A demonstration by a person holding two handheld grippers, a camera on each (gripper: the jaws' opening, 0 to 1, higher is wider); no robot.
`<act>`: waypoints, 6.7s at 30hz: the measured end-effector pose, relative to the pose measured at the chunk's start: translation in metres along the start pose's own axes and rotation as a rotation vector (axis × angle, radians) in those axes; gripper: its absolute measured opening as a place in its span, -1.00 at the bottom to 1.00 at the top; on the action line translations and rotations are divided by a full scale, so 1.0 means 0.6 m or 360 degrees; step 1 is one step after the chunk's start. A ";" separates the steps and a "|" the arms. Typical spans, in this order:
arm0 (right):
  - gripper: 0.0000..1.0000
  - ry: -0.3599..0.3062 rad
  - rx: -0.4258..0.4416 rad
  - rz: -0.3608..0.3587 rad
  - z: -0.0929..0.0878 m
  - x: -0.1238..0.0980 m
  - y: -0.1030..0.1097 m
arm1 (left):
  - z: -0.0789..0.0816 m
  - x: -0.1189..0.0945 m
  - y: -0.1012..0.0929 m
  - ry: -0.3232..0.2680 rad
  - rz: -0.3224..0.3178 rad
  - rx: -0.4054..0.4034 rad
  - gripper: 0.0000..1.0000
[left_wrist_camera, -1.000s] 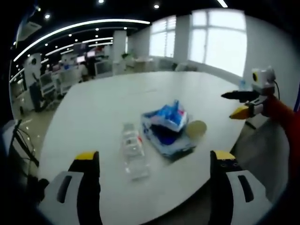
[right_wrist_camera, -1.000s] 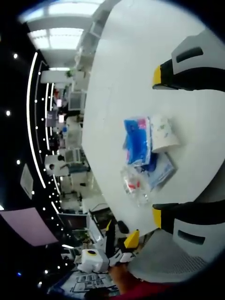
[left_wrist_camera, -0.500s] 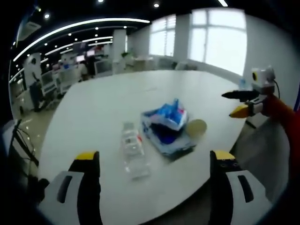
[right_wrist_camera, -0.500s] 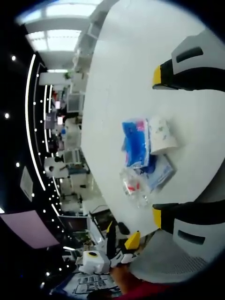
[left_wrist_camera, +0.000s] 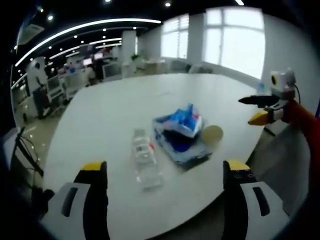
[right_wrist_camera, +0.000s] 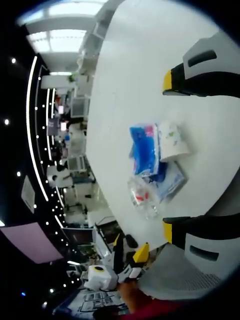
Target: Arrange the tabletop items into an orderly group along one side of the table until the central work area is clear of visible clutter.
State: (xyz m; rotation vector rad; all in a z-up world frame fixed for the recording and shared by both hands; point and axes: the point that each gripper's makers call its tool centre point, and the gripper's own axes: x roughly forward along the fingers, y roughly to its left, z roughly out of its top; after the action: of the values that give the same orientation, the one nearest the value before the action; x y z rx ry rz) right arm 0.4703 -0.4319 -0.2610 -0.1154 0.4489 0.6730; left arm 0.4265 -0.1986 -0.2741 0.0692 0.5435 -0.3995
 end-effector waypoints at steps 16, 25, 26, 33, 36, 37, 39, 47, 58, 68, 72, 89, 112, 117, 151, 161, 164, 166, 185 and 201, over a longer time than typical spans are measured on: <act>0.41 -0.0128 0.0002 -0.0025 0.027 -0.019 -0.011 | -0.002 -0.004 0.013 0.0008 0.0059 0.0003 0.73; 0.35 -0.0142 0.0007 -0.0031 0.030 -0.022 -0.011 | -0.002 -0.005 0.012 0.0024 0.0047 0.0006 0.71; 0.34 -0.0142 0.0004 -0.0035 0.031 -0.022 -0.012 | -0.001 -0.005 0.013 0.0022 0.0044 -0.0003 0.71; 0.34 -0.0127 -0.0058 -0.0059 0.034 -0.021 -0.011 | 0.012 0.005 0.020 0.0018 0.0023 -0.0032 0.69; 0.33 -0.0131 -0.0077 -0.0066 0.039 -0.021 -0.011 | 0.022 0.017 0.022 0.0036 0.0020 0.0013 0.68; 0.33 -0.0139 -0.0076 -0.0065 0.043 -0.021 -0.011 | 0.024 0.022 0.023 0.0048 0.0020 0.0024 0.68; 0.32 -0.0155 -0.0074 -0.0057 0.051 -0.018 -0.007 | 0.033 0.036 0.026 0.0069 0.0021 0.0061 0.66; 0.30 -0.0149 -0.0115 -0.0039 0.051 -0.002 0.005 | 0.052 0.078 0.056 0.0124 0.0063 0.0079 0.61; 0.27 -0.0124 -0.0108 -0.0048 0.040 -0.003 -0.004 | 0.038 0.155 0.067 0.0324 0.0032 0.0105 0.54; 0.27 -0.0140 -0.0093 -0.0046 0.043 -0.003 -0.007 | 0.004 0.206 0.085 0.0512 0.0071 0.0172 0.43; 0.28 -0.0139 -0.0089 -0.0046 0.043 -0.002 -0.009 | -0.007 0.219 0.093 0.0578 0.0090 0.0172 0.35; 0.27 -0.0136 -0.0090 -0.0057 0.041 -0.002 -0.013 | -0.042 0.249 0.098 0.0790 0.0107 0.0146 0.04; 0.26 -0.0153 -0.0081 -0.0068 0.044 -0.005 -0.016 | -0.061 0.256 0.092 0.0846 0.0101 0.0047 -0.03; 0.26 -0.0150 -0.0084 -0.0069 0.043 -0.005 -0.015 | -0.061 0.259 0.089 0.0837 0.0092 0.0052 -0.12; 0.48 -0.0068 -0.0118 0.0074 0.025 0.012 0.018 | -0.056 0.253 0.096 0.0754 0.0054 0.0031 -0.26; 0.47 -0.0061 -0.0117 0.0079 0.023 0.012 0.019 | -0.042 0.241 0.101 0.0713 0.0055 0.0024 -0.27; 0.47 -0.0061 -0.0121 0.0081 0.023 0.012 0.021 | -0.034 0.236 0.102 0.0689 0.0050 0.0022 -0.28; 0.47 -0.0058 -0.0122 0.0084 0.023 0.012 0.021 | -0.030 0.233 0.103 0.0677 0.0050 0.0023 -0.28; 0.47 -0.0042 -0.0136 0.0111 0.020 0.015 0.028 | 0.015 0.207 0.106 0.0507 0.0029 0.0009 -0.29; 0.47 -0.0036 -0.0144 0.0118 0.019 0.015 0.032 | 0.032 0.196 0.106 0.0364 -0.0061 0.0002 -0.30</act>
State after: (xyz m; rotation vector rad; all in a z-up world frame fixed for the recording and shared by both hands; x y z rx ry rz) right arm 0.4687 -0.4089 -0.2542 -0.1769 0.4026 0.7670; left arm 0.5526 -0.1847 -0.3210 0.1066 0.7713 -0.4318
